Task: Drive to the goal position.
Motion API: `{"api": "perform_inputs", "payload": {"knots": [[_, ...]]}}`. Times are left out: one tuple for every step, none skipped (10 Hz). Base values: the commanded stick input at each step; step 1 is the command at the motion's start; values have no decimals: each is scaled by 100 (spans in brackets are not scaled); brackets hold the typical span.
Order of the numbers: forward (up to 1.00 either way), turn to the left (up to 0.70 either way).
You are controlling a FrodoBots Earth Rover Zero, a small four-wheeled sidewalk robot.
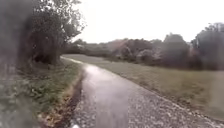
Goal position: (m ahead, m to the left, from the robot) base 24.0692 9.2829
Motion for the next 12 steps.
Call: {"api": "perform_inputs", "payload": {"knots": [[70,0],[70,0],[70,0],[70,0],[70,0],[70,0],[70,0],[70,0],[70,0],[70,0],[70,0],[70,0]]}}
